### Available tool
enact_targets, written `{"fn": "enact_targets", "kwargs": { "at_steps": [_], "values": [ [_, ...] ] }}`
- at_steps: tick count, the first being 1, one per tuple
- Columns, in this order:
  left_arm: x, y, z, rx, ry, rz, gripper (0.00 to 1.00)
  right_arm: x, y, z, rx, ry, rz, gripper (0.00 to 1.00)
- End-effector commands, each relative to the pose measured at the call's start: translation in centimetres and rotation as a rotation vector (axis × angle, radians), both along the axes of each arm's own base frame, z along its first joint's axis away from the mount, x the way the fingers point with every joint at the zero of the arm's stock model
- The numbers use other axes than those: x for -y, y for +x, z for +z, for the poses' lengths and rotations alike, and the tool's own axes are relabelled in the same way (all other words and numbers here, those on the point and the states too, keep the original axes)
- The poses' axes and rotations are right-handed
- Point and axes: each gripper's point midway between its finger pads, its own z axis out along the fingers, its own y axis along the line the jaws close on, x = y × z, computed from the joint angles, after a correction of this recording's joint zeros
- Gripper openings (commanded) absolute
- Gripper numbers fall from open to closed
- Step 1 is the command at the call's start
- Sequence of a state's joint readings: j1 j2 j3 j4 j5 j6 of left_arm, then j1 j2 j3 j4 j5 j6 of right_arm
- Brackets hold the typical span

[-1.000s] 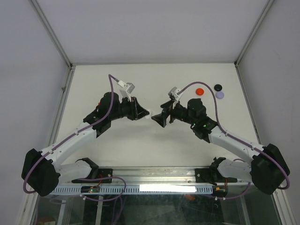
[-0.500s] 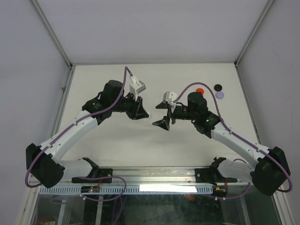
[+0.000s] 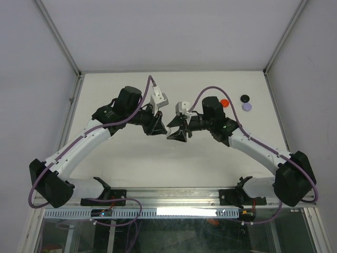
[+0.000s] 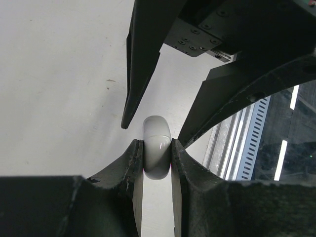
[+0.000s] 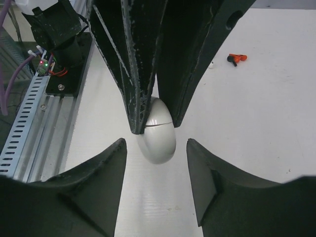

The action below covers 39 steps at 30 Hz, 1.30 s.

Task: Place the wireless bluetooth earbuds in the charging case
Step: Open the charging case.

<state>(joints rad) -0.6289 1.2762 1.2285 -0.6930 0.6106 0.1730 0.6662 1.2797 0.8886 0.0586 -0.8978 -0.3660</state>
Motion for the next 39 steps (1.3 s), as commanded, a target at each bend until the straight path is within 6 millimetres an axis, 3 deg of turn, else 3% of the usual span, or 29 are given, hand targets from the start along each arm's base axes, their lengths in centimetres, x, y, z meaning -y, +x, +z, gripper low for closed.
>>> {"fn": "enact_targets", "kwargs": {
  "at_steps": [1,12,15,21,28,39],
  "values": [
    [0.7,-0.5,2.1,0.084,-0.031,-0.080,0.13,-0.8,-0.6,2.8,0.049,0.057,0.084,0.53],
    [0.7,-1.1,1.7,0.105,-0.010,-0.109,0.13,-0.9,-1.1,2.2,0.001,0.029,0.126,0.30],
    [0.6,-1.2,1.9,0.114,-0.013,-0.109,0.17,-0.8,-1.3,1.8,-0.013,0.014,0.129,0.22],
    [0.2,-1.6,2.4,0.134,-0.019,-0.105,0.37,-0.7,-1.6,1.8,-0.035,0.013,0.131,0.01],
    [-0.5,-1.6,2.9,0.168,-0.056,-0.031,0.57,0.0,-0.6,2.8,-0.052,0.097,0.025,0.00],
    [-1.2,-1.2,5.9,0.241,-0.389,0.206,0.63,1.7,0.6,5.7,-0.110,0.401,-0.213,0.00]
  ]
}}
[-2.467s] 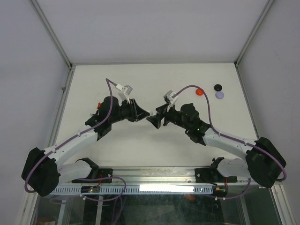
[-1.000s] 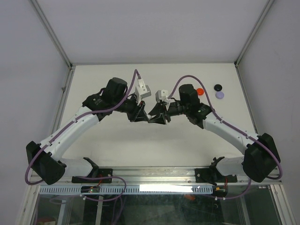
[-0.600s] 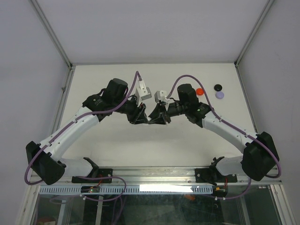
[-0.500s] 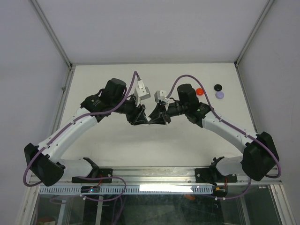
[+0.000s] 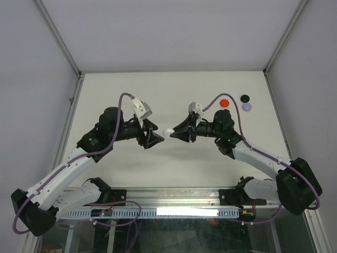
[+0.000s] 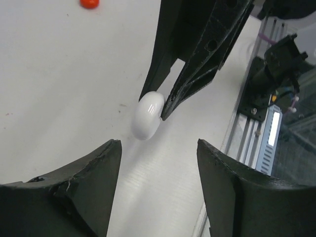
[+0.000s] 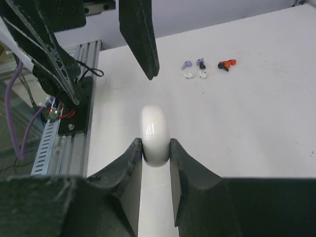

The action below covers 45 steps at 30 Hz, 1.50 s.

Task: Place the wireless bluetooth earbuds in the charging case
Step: Open the charging case.

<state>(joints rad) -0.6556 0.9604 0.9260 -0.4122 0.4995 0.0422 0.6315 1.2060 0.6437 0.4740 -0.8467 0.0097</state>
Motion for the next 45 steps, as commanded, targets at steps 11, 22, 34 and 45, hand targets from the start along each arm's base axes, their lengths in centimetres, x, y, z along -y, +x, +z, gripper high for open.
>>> {"fn": "enact_targets", "kwargs": {
  "at_steps": [11,22,34,45],
  "values": [
    [2.0,1.3,4.6,0.089,-0.381,0.061,0.61,1.1,-0.4,8.0,-0.009,0.398,-0.092,0.00],
    [3.0,-0.2,5.1,0.037,-0.470,-0.085,0.50,0.9,-1.2,8.4,-0.036,0.429,-0.043,0.00],
    [2.6,-1.5,5.3,0.004,-0.497,-0.182,0.22,0.6,-1.9,7.8,-0.042,0.399,0.009,0.00],
    [3.0,-2.2,4.1,-0.024,-0.404,-0.274,0.00,-0.2,-2.8,6.6,-0.066,0.289,0.115,0.28]
  ]
}}
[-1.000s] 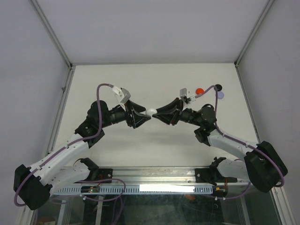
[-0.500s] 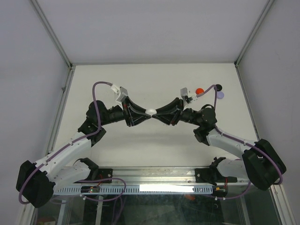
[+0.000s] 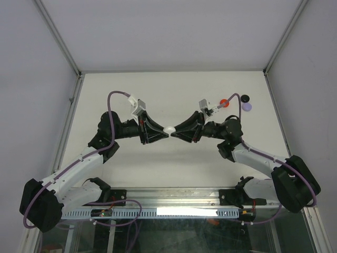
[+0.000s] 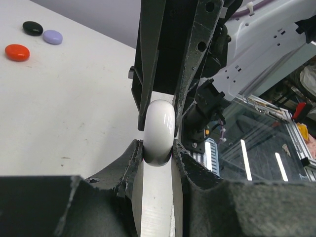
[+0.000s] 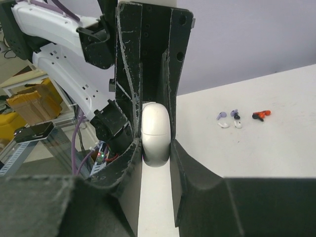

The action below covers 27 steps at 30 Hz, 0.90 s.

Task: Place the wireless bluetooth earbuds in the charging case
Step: Open the charging case.

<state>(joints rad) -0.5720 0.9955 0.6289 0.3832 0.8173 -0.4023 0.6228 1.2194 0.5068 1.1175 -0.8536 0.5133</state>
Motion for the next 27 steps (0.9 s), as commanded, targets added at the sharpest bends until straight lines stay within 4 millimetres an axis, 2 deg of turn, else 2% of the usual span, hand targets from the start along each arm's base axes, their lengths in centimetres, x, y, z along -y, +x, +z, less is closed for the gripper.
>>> {"fn": "enact_targets", "kwargs": {
  "at_steps": [1,10,27],
  "values": [
    [0.3,-0.9,1.9,0.077,0.008,-0.082,0.00,-0.7,-0.4,0.5,0.045,-0.045,0.064,0.29],
    [0.2,-0.7,2.0,0.104,0.040,-0.071,0.00,-1.1,-0.3,0.0,0.040,-0.117,0.091,0.36],
    [-0.3,-0.4,2.3,0.140,0.067,-0.030,0.00,-0.9,-0.4,-0.6,0.048,-0.131,0.082,0.36]
  ]
}}
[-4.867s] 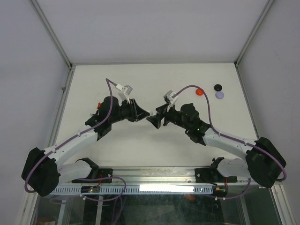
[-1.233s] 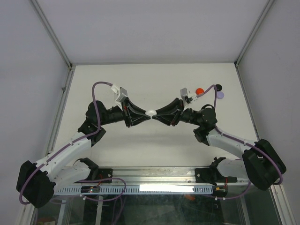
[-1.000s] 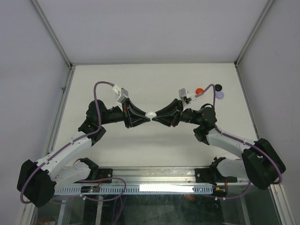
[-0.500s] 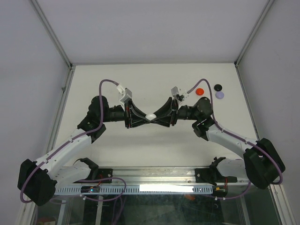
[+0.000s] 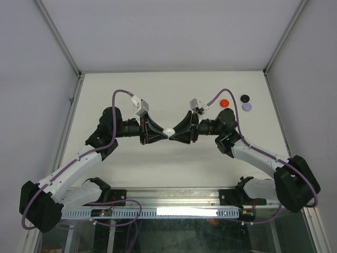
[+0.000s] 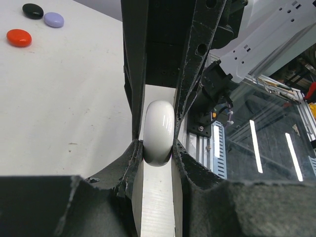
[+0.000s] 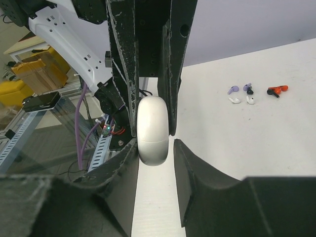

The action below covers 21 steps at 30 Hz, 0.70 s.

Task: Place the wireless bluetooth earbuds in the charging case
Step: Open the charging case.

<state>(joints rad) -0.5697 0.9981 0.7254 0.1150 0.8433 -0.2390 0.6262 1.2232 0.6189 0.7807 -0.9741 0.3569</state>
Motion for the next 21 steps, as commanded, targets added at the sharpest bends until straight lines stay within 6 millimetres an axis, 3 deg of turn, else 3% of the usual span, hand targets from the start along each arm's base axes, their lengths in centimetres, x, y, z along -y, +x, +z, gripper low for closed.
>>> {"fn": "enact_targets", "kwargs": {
  "at_steps": [1,8,10,12,17,21],
  "values": [
    [0.01,-0.34,3.25,0.125,-0.052,-0.015,0.00,0.00,-0.16,1.52,0.061,0.038,-0.001,0.35],
    [0.08,-0.52,2.98,0.118,-0.048,-0.031,0.00,-0.06,-0.61,2.12,0.078,0.061,0.033,0.17],
    [0.07,-0.54,3.03,0.117,-0.049,-0.030,0.19,-0.09,-0.68,2.14,0.084,0.068,0.038,0.08],
    [-0.02,-0.61,3.25,0.120,-0.053,-0.026,0.28,-0.09,-0.59,2.01,0.095,0.074,0.032,0.01],
    [-0.34,-0.47,3.62,0.122,-0.061,0.010,0.54,0.21,-0.47,2.27,0.147,0.123,-0.003,0.00],
    [-0.40,-0.08,3.43,0.111,-0.059,0.036,0.66,0.33,-0.38,2.41,0.169,0.140,-0.019,0.00]
  ]
}}
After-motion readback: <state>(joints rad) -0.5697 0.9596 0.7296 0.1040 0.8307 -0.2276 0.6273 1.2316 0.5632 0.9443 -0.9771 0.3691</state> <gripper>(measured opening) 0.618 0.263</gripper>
